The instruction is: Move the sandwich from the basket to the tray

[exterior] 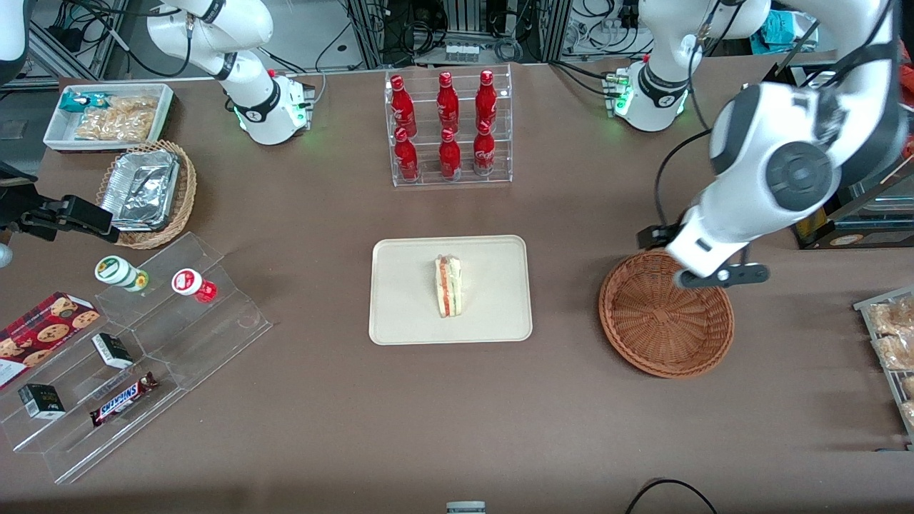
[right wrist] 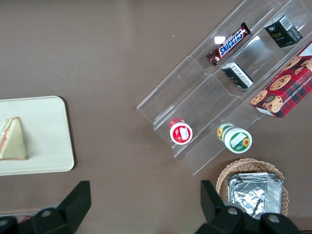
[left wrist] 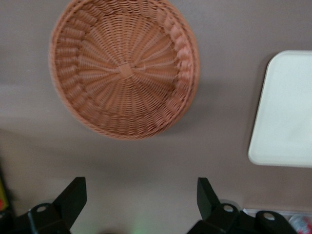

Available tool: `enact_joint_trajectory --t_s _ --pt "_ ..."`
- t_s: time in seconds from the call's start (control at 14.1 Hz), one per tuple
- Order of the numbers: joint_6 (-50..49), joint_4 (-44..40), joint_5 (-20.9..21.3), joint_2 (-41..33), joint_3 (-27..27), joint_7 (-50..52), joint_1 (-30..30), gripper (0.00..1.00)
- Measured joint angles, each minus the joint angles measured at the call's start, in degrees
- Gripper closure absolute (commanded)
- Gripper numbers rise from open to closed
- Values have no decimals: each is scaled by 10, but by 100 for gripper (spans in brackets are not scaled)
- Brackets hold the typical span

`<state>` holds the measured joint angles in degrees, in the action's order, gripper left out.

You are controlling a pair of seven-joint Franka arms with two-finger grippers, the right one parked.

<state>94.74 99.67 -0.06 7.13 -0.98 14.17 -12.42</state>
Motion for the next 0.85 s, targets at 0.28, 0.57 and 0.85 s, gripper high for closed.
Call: enact_joint_trajectory --t_s 0.28,0.57,0.85 --pt "-40 0 0 -43 -2 -138 78 0" --pt "-43 -16 0 -68 -22 -190 135 0" --pt "-45 -53 0 -72 -32 -191 151 0"
